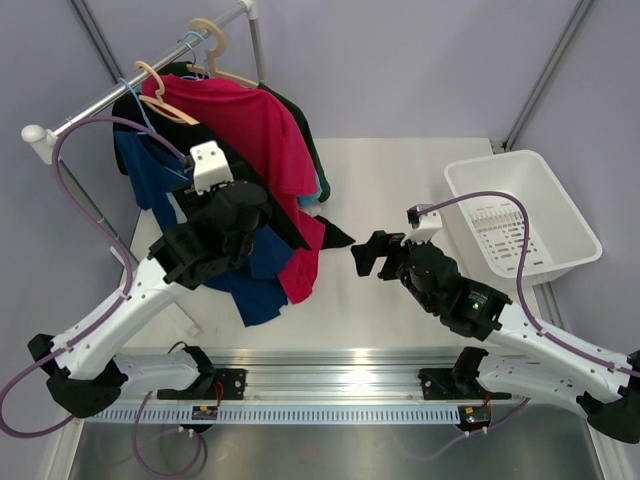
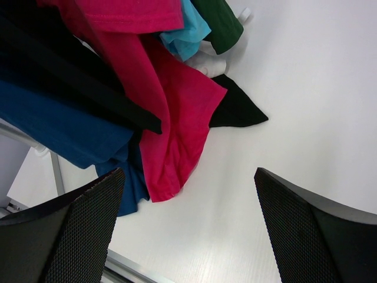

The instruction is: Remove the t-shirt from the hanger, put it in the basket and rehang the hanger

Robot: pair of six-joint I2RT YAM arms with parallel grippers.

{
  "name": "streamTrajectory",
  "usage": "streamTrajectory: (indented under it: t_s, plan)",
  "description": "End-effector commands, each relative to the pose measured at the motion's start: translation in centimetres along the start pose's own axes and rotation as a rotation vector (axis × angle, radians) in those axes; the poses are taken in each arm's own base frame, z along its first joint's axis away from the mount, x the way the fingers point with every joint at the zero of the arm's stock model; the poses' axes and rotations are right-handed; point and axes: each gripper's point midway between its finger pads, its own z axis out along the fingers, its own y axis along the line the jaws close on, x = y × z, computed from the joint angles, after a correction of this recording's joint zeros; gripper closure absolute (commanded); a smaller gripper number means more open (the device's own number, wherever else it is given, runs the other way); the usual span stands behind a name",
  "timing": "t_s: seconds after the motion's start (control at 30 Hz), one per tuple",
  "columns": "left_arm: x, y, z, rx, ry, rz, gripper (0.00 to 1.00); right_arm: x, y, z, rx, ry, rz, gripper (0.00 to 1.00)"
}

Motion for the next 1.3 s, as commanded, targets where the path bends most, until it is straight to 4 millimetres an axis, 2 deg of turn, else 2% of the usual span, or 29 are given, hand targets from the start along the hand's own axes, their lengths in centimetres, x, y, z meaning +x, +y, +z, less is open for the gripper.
streamTrajectory:
  t_s: [0.0, 0.1, 0.27, 0.37, 0.5, 0.53, 0.6, 0.63, 0.7, 0.73, 1.0, 1.27]
  plan:
    - [-0.8, 1.7, 1.0, -0.1, -0.043, -0.057, 0.23, -1.8, 1.1, -0.7, -0.037, -0.035, 0.016, 0.0]
    - [-0.4, 1.9, 1.9, -0.102, -0.015, -0.039, 0.24, -1.8, 1.1, -0.7, -0.035, -0.035, 0.014, 0.0]
    - [-0.1, 3.4, 2.8, -0.14, -0.004, -0.037, 0.27, -1.8, 1.1, -0.7, -0.034, -0.034, 0.013, 0.0]
    - [0.1, 3.7, 3.1, -0.145, 0.006, -0.039, 0.32, -1.8, 1.1, -0.7, -0.036, -0.033, 0.015, 0.01]
    - [-0.5, 4.1, 3.2, -0.155, -0.001, -0.037, 0.46, -1.8, 1.2, -0.7, -0.038, -0.031, 0.014, 0.01]
    - [-0.8, 4.2, 3.2, -0.16, -0.005, -0.037, 0.53, -1.8, 1.2, -0.7, -0.04, -0.031, 0.015, 0.0]
    - [-1.4, 4.2, 3.3, -0.166, -0.01, -0.029, 0.6, -1.7, 1.2, -0.7, -0.038, -0.028, 0.014, 0.01]
    - [-1.6, 4.3, 3.3, -0.17, -0.012, -0.029, 0.75, -1.7, 1.2, -0.7, -0.038, -0.028, 0.014, 0.0]
    - [-2.1, 4.2, 3.3, -0.164, -0.014, -0.022, 0.95, -1.7, 1.3, -0.7, -0.046, -0.024, 0.017, 0.01]
    - [-2.2, 4.2, 3.3, -0.162, -0.014, -0.022, 1.0, -1.7, 1.4, -0.8, -0.049, -0.026, 0.016, 0.01]
    - [-4.6, 4.8, 2.3, -0.124, -0.037, -0.053, 1.0, -1.8, 1.2, -0.8, -0.043, -0.03, 0.017, 0.0]
    - [-7.7, 7.4, 0.4, -0.115, -0.085, -0.083, 1.0, -2.0, 0.4, -0.6, 0.001, -0.05, 0.005, 0.0]
